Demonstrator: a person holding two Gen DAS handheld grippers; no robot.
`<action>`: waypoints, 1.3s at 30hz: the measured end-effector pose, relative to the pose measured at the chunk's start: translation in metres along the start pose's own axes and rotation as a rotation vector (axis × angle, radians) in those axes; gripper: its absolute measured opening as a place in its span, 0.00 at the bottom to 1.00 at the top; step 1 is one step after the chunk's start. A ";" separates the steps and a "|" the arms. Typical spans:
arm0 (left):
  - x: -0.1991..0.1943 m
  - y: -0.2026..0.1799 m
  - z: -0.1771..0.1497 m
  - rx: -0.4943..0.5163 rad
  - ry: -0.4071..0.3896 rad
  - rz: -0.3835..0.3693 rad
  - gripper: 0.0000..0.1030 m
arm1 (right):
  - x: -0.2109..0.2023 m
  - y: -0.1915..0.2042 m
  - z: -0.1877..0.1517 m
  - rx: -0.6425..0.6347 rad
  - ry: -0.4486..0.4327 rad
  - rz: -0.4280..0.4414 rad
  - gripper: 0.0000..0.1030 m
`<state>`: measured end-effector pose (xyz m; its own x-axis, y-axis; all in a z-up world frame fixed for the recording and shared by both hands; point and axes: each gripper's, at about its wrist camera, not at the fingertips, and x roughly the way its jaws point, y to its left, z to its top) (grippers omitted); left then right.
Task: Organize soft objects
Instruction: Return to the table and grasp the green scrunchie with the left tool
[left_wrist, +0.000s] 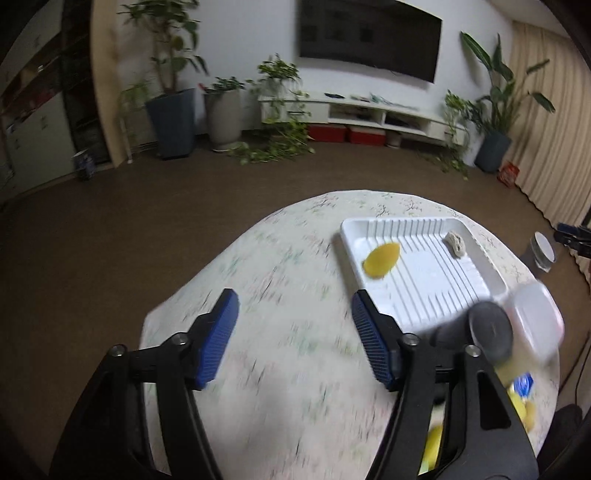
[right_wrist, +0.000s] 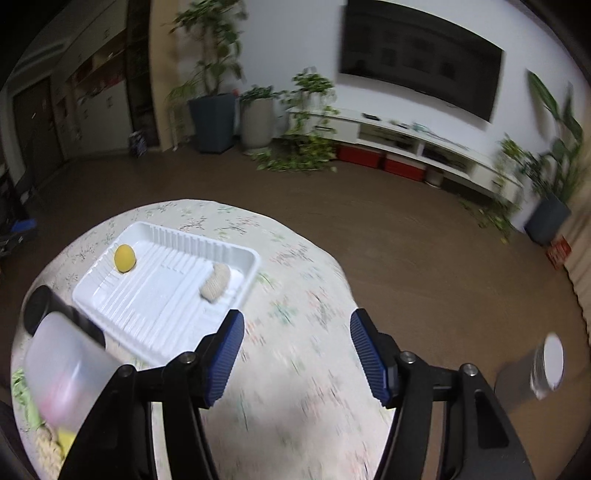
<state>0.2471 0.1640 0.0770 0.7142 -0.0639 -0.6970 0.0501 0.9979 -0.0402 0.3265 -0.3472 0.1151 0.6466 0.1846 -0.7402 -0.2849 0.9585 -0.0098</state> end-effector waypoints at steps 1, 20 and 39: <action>-0.009 0.002 -0.010 -0.005 -0.002 0.005 0.62 | -0.009 -0.004 -0.008 0.020 -0.005 0.001 0.62; -0.131 -0.092 -0.208 -0.036 0.029 -0.124 0.66 | -0.124 0.080 -0.224 0.185 0.080 0.149 0.62; -0.128 -0.146 -0.223 -0.037 -0.030 -0.134 0.66 | -0.117 0.242 -0.219 0.013 0.028 0.210 0.63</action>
<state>-0.0074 0.0281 0.0126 0.7237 -0.1963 -0.6617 0.1211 0.9799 -0.1583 0.0270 -0.1842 0.0517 0.5537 0.3748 -0.7436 -0.4024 0.9022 0.1552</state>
